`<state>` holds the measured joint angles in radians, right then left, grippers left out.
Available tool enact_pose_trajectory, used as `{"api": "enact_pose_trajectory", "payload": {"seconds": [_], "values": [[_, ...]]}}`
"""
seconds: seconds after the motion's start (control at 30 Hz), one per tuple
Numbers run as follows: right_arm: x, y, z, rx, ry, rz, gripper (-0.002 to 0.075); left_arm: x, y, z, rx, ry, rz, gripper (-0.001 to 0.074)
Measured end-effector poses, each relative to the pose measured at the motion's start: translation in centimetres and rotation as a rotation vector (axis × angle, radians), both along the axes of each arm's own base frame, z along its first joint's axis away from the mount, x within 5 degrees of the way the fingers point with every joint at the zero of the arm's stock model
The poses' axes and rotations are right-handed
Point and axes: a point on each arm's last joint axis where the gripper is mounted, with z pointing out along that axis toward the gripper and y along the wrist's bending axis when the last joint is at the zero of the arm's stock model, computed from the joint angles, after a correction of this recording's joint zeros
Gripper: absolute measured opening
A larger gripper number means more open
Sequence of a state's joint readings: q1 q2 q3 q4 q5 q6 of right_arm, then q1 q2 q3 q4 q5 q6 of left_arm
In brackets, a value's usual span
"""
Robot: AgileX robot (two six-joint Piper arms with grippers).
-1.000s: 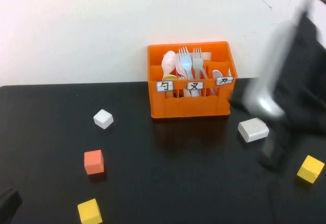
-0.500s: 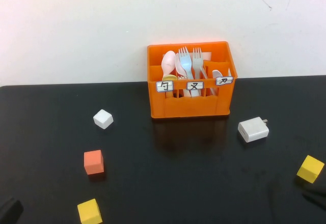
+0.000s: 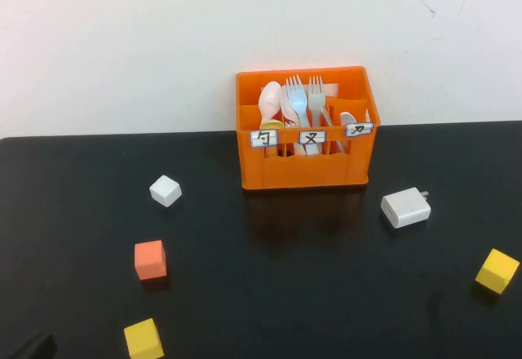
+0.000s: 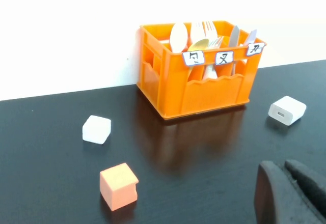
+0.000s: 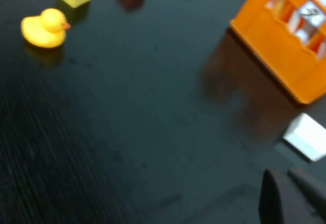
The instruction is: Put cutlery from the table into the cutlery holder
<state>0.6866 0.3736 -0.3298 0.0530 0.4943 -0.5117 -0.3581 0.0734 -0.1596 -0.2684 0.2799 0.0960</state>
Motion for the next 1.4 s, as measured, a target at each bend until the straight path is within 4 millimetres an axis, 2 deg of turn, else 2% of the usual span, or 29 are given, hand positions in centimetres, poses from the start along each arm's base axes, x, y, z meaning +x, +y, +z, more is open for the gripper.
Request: {"api": "enact_pose_trajectory", "payload": {"seconds": [0.27,0.4,1.07,1.2,1.3,1.4], "values": [[-1.1,-1.8,0.4,0.049,-0.038,-0.099,-0.0001,0.2,0.0,-0.3,-0.009,-0.014,0.009,-0.0001],[-1.3,-2.2,0.2,0.069,0.002,-0.136,-0.0001,0.2,0.0,-0.3,-0.013,-0.023,0.012,-0.0001],[-1.4,-2.3,-0.1,0.059,0.034,-0.147,-0.0002,0.2,0.0,-0.2,-0.016,-0.027,0.013,-0.0001],[-1.4,-2.3,-0.1,0.058,0.036,-0.147,-0.0002,0.3,0.0,-0.8,-0.002,-0.019,0.016,-0.0001],[-1.4,-2.3,-0.1,0.059,0.037,-0.148,-0.0002,0.4,0.4,-1.4,0.041,-0.029,0.054,-0.0001],[-1.4,-2.3,-0.1,0.059,0.037,-0.148,-0.0002,0.3,0.9,-1.6,-0.006,-0.047,0.137,-0.0001]]}}
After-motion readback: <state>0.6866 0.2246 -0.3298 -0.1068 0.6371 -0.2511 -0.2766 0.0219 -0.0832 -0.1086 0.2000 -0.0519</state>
